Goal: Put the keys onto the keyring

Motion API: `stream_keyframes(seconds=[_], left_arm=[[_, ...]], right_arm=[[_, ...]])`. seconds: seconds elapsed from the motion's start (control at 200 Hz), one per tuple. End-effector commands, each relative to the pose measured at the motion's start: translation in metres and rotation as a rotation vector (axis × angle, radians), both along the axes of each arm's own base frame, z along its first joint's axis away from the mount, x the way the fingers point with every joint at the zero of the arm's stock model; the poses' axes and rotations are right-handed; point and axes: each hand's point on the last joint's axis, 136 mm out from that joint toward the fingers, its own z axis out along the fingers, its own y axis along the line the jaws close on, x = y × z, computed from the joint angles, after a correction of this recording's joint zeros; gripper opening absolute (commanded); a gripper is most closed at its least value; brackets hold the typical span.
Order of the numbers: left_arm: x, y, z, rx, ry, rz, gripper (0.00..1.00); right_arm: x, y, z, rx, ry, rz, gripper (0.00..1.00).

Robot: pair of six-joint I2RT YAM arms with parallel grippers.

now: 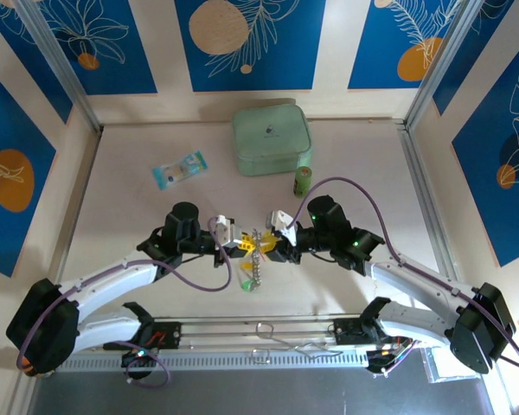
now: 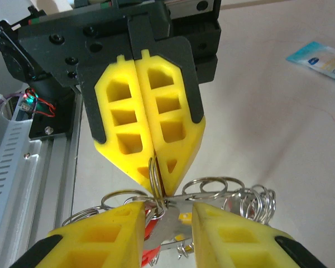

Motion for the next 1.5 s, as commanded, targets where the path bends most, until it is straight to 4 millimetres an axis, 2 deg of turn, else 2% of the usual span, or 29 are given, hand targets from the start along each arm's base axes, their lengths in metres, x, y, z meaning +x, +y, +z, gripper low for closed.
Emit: stream_keyframes(seconds=[0.0,0.155,0.395,0.48,0.63,0.68,0.75,0.78,1.015,1.31,1.495], left_arm=[[-0.009,-0.003,0.016,-0.061,-0.033,-0.054,0.00],[-0.011,-0.004,0.018,-0.070,-0.039,-0.065,0.00],[-0.015,-0.005,0.022,-0.091,-0.044,-0.090,0.00],[-0.014,-0.005,0.024,-0.100,-0.041,-0.093,0.00],[-0.010,-0.005,0.025,-0.095,-0.039,-0.070,0.00],[-0.007,-0.005,0.023,-0.083,-0.038,-0.047,0.14],[-0.003,-0.003,0.020,-0.054,-0.046,-0.023,0.27],[-0.002,-0.002,0.017,-0.035,-0.053,-0.014,0.30],[0.002,0.003,0.001,0.118,-0.071,-0.008,0.24],[0.004,-0.001,0.000,0.136,-0.052,-0.019,0.22],[-0.002,-0.002,0.000,0.132,-0.037,-0.048,0.23]], right_arm=[[-0.004,0.001,0.005,0.032,0.004,0.016,0.29],[-0.008,0.002,0.014,0.066,-0.015,0.039,0.29],[-0.005,0.008,0.012,0.064,-0.013,0.060,0.26],[-0.005,0.011,0.013,0.064,-0.009,0.076,0.19],[-0.006,0.011,0.010,0.037,-0.013,0.099,0.00],[-0.006,0.009,0.009,0.015,-0.021,0.100,0.00],[-0.006,0.006,0.006,-0.025,-0.031,0.104,0.00],[-0.006,0.004,0.005,-0.045,-0.035,0.104,0.00],[-0.006,-0.004,-0.005,-0.212,-0.068,0.137,0.00],[-0.005,0.009,0.003,-0.197,-0.088,0.172,0.00],[-0.006,0.017,0.007,-0.176,-0.100,0.177,0.00]])
